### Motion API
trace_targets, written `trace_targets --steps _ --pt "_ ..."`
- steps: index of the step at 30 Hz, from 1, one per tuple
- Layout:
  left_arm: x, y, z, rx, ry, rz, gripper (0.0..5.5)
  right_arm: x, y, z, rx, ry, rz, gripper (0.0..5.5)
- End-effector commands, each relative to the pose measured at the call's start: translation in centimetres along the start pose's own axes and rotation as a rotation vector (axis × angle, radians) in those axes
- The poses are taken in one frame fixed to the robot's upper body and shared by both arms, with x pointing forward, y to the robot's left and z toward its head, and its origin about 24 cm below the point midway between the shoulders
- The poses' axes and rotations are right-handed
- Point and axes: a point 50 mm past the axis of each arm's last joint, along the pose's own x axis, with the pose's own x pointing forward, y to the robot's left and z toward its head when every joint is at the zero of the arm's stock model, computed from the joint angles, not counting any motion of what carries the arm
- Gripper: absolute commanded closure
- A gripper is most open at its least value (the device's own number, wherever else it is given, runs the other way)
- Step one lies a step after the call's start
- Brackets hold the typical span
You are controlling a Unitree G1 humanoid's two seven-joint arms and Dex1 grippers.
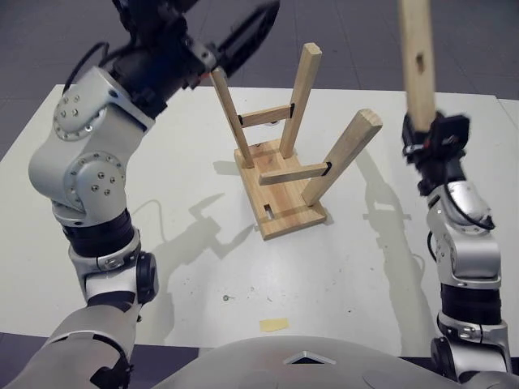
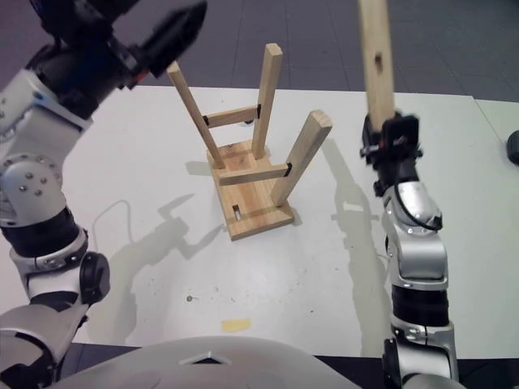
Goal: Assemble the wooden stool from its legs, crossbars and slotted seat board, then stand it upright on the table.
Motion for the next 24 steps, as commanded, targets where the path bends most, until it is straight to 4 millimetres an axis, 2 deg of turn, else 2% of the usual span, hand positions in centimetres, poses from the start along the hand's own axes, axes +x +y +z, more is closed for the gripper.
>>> trace_targets --steps 1,5,11,16,24 --pt "2.2 -0.8 0.7 -0.322 -0.060 -0.060 0.10 0.7 1.9 6.3 -0.126 -0.370 0.129 3.45" --pt "3.2 -1.7 1.3 -0.501 -0.090 -0.075 0.10 0.3 3.7 7.6 -0.114 -0.449 0.231 3.45" --pt "3.1 -1.4 2.7 -0.608 -0.112 -0.053 0.10 -0.5 5.6 7.6 -0.048 -0.449 0.344 3.45" --pt "3.1 -0.1 3.8 -0.594 -0.129 0.012 0.93 -1.0 6.4 7.0 -0.008 -0.423 0.438 3.45" --pt "3.0 -0.3 3.1 -0.521 -0.049 0.008 2.26 -1.6 7.6 6.9 0.098 -0.398 0.504 3.45"
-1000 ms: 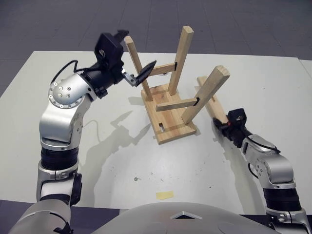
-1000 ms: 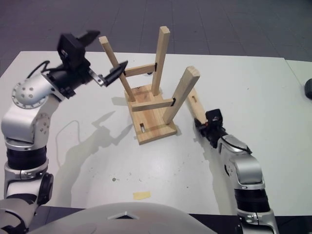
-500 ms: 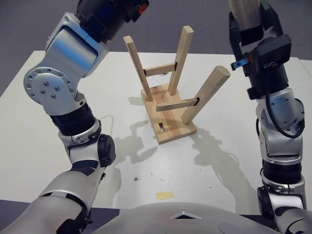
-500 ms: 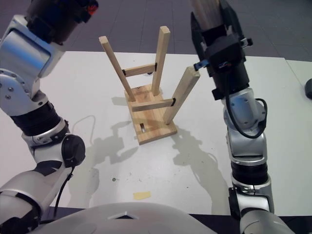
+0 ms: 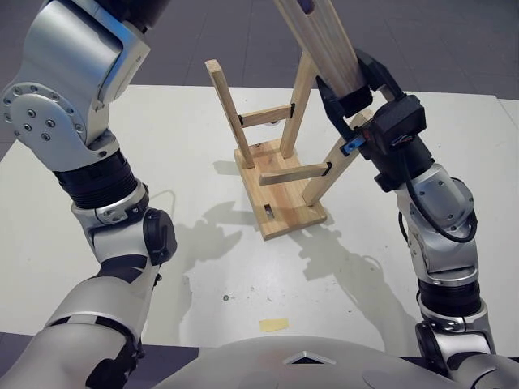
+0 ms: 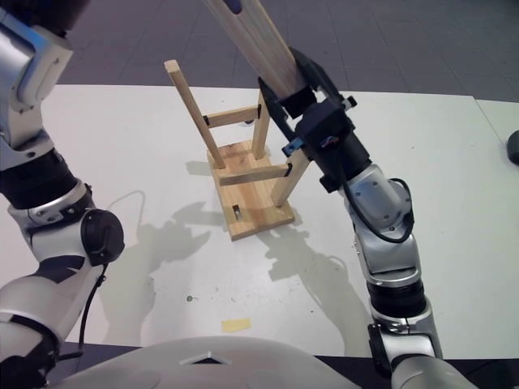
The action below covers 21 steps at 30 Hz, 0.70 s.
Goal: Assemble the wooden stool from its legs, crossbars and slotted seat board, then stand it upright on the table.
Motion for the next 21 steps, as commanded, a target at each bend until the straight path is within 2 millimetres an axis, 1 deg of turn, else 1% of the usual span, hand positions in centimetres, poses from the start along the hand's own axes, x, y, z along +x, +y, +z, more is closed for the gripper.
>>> trace_targets --steps 1,6,7,12,13,15,16,17,19,21 --pt "0.0 -0.2 -0.3 0.073 0.054 -0.008 2.44 0.1 0.4 0.3 0.049 -0.009 0.005 3.45" --pt "0.1 -0.8 0.1 0.140 0.038 -0.044 3.18 0.1 0.5 0.2 0.064 -0.005 0.006 3.45" --pt "0.1 -0.9 0.3 0.141 0.028 -0.053 3.28 0.1 0.6 0.2 0.066 -0.004 0.008 3.45" --pt "0.4 -1.8 0.4 0.131 0.003 -0.114 4.19 0.1 0.7 0.0 0.061 0.001 0.006 3.45" --pt "0.4 -2.1 0.5 0.132 -0.003 -0.130 4.29 0.2 0.7 0.0 0.064 0.001 0.002 3.45" --pt "0.3 -2.6 0.8 0.136 -0.014 -0.160 4.31 0.2 0.6 0.0 0.066 0.003 -0.007 3.45" --pt "0.3 -2.8 1.0 0.139 -0.020 -0.172 4.31 0.2 0.6 -0.1 0.067 0.004 -0.011 3.07" --pt "0.3 -3.0 1.2 0.146 -0.026 -0.180 4.32 0.3 0.5 -0.1 0.066 0.005 -0.017 3.00" --pt "0.3 -3.1 1.8 0.165 -0.046 -0.179 4.48 0.3 0.4 -0.2 0.068 0.009 -0.028 2.62" --pt "0.2 -3.0 3.0 0.209 -0.090 -0.150 4.48 0.3 0.3 -0.4 0.067 0.017 -0.041 2.30"
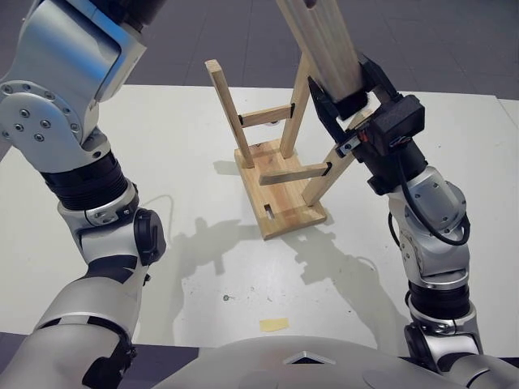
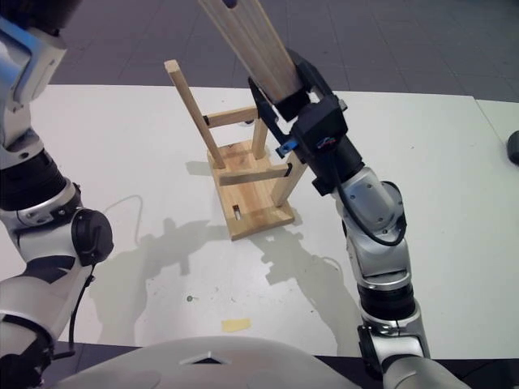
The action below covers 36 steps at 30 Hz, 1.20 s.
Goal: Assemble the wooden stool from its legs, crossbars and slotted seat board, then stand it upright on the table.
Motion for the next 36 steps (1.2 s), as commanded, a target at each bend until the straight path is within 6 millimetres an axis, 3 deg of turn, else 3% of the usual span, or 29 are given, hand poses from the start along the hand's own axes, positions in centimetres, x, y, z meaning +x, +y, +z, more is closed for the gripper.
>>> trace_targets --steps 1,5,9,13,15,17,23,27,31,34,36 --pt "0.1 -0.5 3.3 0.113 -0.105 0.015 4.48 0.0 -0.4 -0.4 0.006 0.024 -0.028 2.15" --pt "-0.5 0.4 6.8 0.261 -0.244 0.134 4.48 -0.1 -2.0 -0.6 0.033 0.036 -0.120 1.49" --pt "-1.3 1.2 8.6 0.325 -0.311 0.200 4.48 0.2 -6.1 -0.2 0.109 0.024 -0.357 0.87" --pt "-3.5 2.7 10.7 0.476 -0.338 0.348 4.48 -2.0 -9.3 -2.9 0.036 0.243 -0.526 0.20" --pt "-4.6 3.5 11.1 0.634 -0.292 0.456 4.48 -3.0 -9.0 -4.2 0.046 0.332 -0.515 0.10" --pt "-5.7 4.4 11.1 0.708 -0.249 0.539 4.48 -3.6 -7.3 -4.7 0.040 0.375 -0.410 0.10" --pt "-7.7 6.2 10.9 0.752 -0.222 0.673 4.48 -3.1 -2.5 -2.8 0.202 0.255 -0.128 0.10" --pt "-7.7 6.9 9.7 0.766 -0.147 0.687 4.48 -1.9 -3.6 -0.5 0.246 0.114 -0.148 0.10" --pt "-8.3 7.6 8.9 0.794 -0.087 0.714 4.48 -1.1 -5.6 0.8 0.533 -0.023 -0.173 0.10" --pt "-9.6 8.3 8.3 0.803 -0.035 0.762 4.48 -1.7 -4.7 2.2 0.841 -0.081 0.110 0.10" --pt "-10.3 8.8 8.1 0.790 -0.019 0.784 4.48 -2.6 -3.5 2.4 0.891 -0.011 0.296 0.10"
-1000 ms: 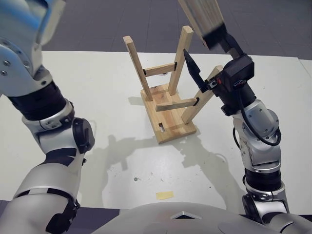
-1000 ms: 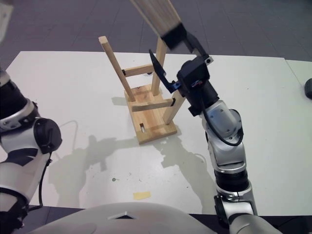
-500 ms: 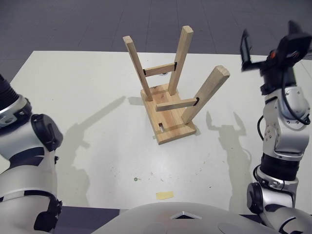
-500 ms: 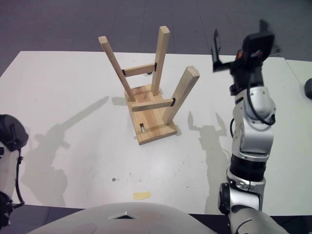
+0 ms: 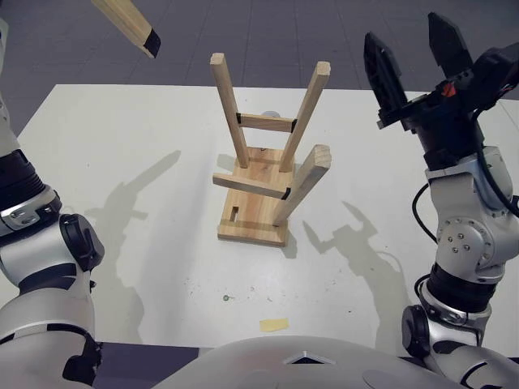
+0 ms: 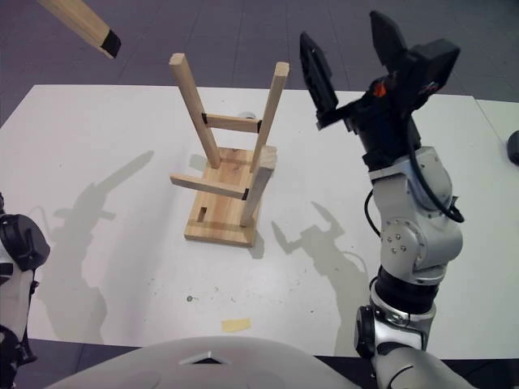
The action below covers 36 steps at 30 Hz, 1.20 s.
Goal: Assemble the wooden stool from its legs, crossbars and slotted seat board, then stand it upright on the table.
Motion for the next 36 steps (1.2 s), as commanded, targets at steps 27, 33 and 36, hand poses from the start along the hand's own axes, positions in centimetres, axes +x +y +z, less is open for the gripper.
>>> trace_targets --steps 27,33,36 --pt "-4.9 -1.4 -8.6 -0.100 0.415 -0.253 4.48 -3.7 2.4 -6.1 0.150 0.584 0.588 3.26" --pt "-5.1 -2.5 -9.4 -0.180 0.401 -0.178 4.48 -4.9 1.7 -8.9 -0.066 0.655 0.458 3.39" --pt "-4.7 -3.8 -10.1 -0.229 0.399 -0.177 4.48 -5.4 1.4 -9.9 -0.139 0.662 0.379 3.39"
